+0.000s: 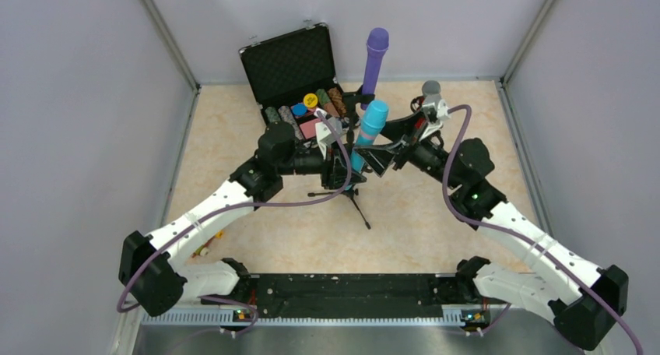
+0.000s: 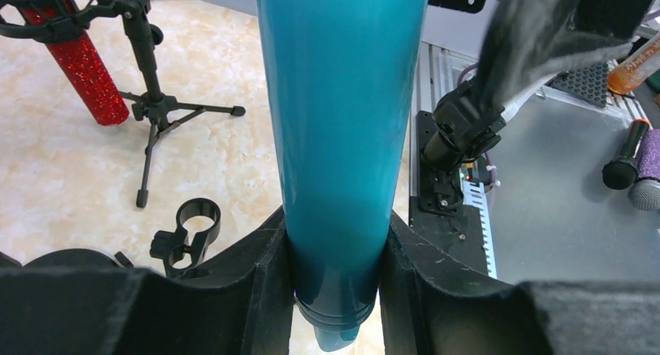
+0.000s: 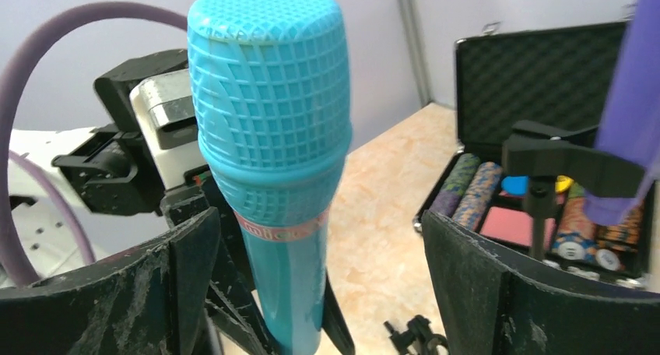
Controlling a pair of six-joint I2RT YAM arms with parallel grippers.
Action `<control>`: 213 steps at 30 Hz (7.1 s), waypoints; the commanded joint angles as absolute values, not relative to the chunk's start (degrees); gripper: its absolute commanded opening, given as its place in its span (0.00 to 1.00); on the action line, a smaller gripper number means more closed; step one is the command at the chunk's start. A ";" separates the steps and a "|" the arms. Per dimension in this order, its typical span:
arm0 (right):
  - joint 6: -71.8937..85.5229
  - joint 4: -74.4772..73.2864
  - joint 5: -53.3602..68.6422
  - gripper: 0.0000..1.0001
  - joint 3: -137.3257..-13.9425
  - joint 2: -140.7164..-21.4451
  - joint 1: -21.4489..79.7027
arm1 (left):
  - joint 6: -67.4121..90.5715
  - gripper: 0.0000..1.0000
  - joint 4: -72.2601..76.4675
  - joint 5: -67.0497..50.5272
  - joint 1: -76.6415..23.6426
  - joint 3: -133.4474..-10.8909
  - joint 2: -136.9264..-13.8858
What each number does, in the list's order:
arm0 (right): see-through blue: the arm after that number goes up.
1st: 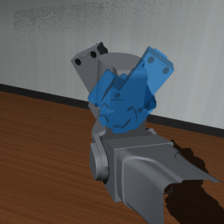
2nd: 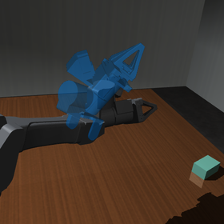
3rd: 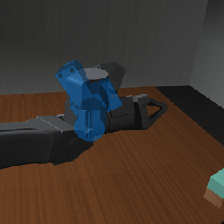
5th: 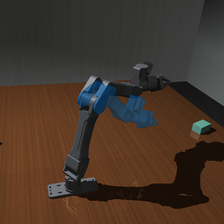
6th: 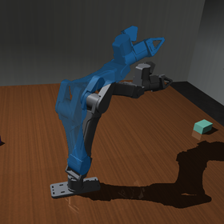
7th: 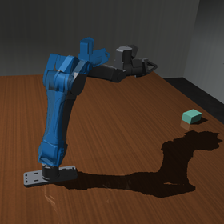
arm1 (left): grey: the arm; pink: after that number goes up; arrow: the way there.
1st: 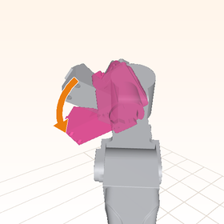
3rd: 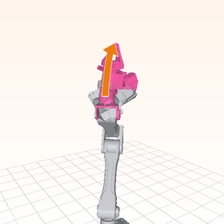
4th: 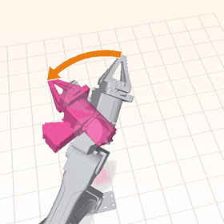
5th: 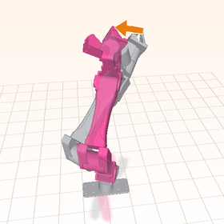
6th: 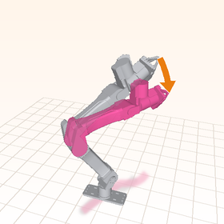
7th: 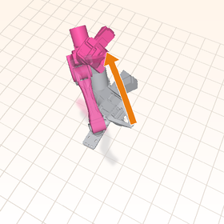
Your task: Attach the microphones to the stand
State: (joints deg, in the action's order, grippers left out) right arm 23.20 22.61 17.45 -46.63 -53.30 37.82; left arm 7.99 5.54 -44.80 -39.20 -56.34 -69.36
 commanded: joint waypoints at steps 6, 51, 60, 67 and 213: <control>30.30 32.11 27.77 0.79 -47.52 -57.39 37.05 | 6.71 0.00 7.38 -48.60 -40.07 -57.90 -70.20; 31.46 25.15 18.50 0.00 -42.96 -52.08 36.14 | 5.74 0.79 6.11 -46.29 -40.92 -58.30 -70.72; 24.56 22.33 10.16 0.00 -41.00 -48.29 36.15 | 3.66 0.85 2.37 -35.21 -40.83 -58.72 -68.54; 20.34 22.02 5.60 0.00 -39.69 -45.37 36.15 | 4.08 0.89 0.83 -20.62 -40.79 -58.13 -67.28; 12.39 33.56 3.97 0.00 -27.04 -71.81 38.49 | 11.07 0.93 -8.70 -14.78 -32.65 -64.25 -76.92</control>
